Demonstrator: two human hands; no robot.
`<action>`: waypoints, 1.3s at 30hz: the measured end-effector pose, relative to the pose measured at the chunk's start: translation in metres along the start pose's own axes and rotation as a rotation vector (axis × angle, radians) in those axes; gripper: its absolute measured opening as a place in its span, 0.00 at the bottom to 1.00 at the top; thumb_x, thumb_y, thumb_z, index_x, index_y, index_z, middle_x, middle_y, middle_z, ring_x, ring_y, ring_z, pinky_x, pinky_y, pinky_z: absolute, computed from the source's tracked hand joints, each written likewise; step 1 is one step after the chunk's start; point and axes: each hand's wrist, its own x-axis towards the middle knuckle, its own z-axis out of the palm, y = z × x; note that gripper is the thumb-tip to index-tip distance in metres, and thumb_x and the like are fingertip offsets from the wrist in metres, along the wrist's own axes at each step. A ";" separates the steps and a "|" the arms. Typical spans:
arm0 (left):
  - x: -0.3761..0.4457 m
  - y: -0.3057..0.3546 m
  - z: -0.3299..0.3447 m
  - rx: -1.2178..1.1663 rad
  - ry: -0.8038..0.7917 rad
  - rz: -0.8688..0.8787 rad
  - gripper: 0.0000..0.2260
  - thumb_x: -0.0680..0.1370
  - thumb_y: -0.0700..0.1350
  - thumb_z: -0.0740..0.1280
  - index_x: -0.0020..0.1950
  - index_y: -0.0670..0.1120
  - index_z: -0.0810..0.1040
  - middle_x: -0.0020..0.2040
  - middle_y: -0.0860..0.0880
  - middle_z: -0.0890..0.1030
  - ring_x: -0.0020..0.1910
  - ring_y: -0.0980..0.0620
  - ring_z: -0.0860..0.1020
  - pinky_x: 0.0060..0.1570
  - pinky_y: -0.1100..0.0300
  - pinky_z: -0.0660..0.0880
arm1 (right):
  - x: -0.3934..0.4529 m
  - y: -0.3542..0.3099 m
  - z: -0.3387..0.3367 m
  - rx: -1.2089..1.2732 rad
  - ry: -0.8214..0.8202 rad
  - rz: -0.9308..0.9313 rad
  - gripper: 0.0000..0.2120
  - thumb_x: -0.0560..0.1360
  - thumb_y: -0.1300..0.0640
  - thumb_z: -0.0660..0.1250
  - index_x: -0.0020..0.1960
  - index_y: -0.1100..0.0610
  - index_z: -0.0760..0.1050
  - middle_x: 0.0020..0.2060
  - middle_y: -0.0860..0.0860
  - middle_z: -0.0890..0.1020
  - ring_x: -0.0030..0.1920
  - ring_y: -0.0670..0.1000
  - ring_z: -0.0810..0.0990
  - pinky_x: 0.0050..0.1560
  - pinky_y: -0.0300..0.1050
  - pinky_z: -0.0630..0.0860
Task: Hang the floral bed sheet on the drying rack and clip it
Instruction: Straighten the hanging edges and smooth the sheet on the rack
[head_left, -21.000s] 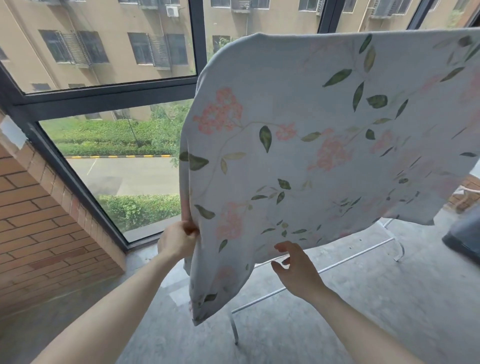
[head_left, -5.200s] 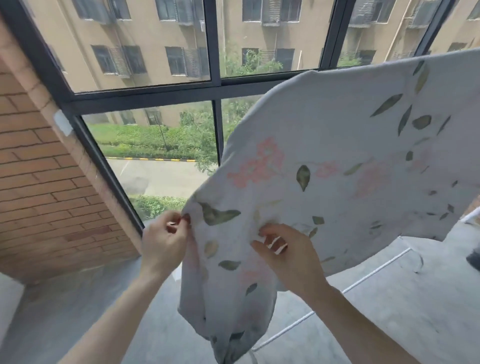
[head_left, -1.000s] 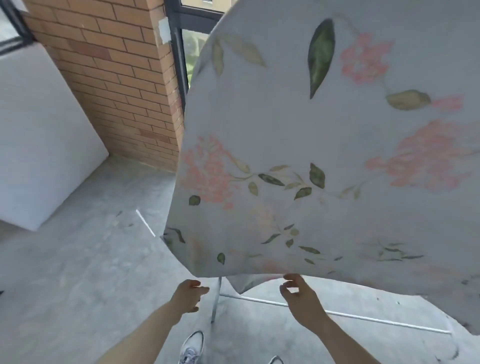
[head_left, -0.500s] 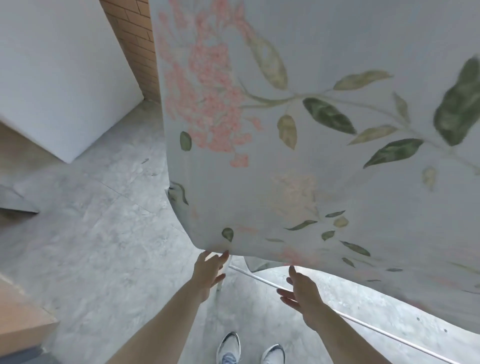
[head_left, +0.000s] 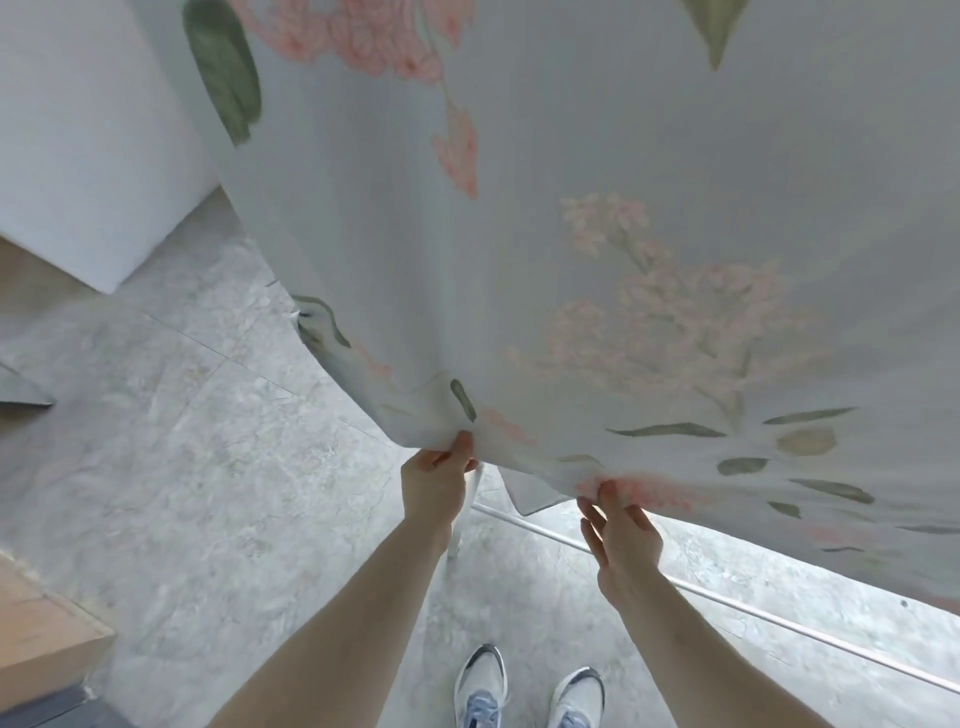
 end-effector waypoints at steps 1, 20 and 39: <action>0.007 0.000 0.005 0.027 0.012 0.024 0.12 0.77 0.51 0.74 0.38 0.46 0.84 0.39 0.51 0.87 0.48 0.48 0.86 0.55 0.48 0.80 | 0.006 0.003 0.003 -0.002 0.015 -0.008 0.07 0.80 0.54 0.73 0.46 0.56 0.79 0.45 0.50 0.86 0.41 0.45 0.87 0.41 0.41 0.79; 0.087 -0.052 0.048 0.349 0.064 0.001 0.17 0.77 0.52 0.73 0.30 0.46 0.78 0.26 0.54 0.82 0.42 0.49 0.87 0.51 0.50 0.83 | 0.102 0.044 0.002 -0.074 0.155 -0.037 0.11 0.79 0.53 0.73 0.42 0.56 0.76 0.48 0.52 0.86 0.41 0.48 0.87 0.37 0.42 0.79; 0.029 -0.080 0.016 0.560 -0.109 -0.142 0.07 0.77 0.49 0.75 0.51 0.47 0.84 0.43 0.48 0.86 0.46 0.48 0.86 0.46 0.50 0.85 | 0.069 0.052 -0.068 -0.776 -0.023 -0.162 0.16 0.80 0.43 0.68 0.62 0.51 0.76 0.47 0.46 0.86 0.46 0.49 0.86 0.49 0.51 0.84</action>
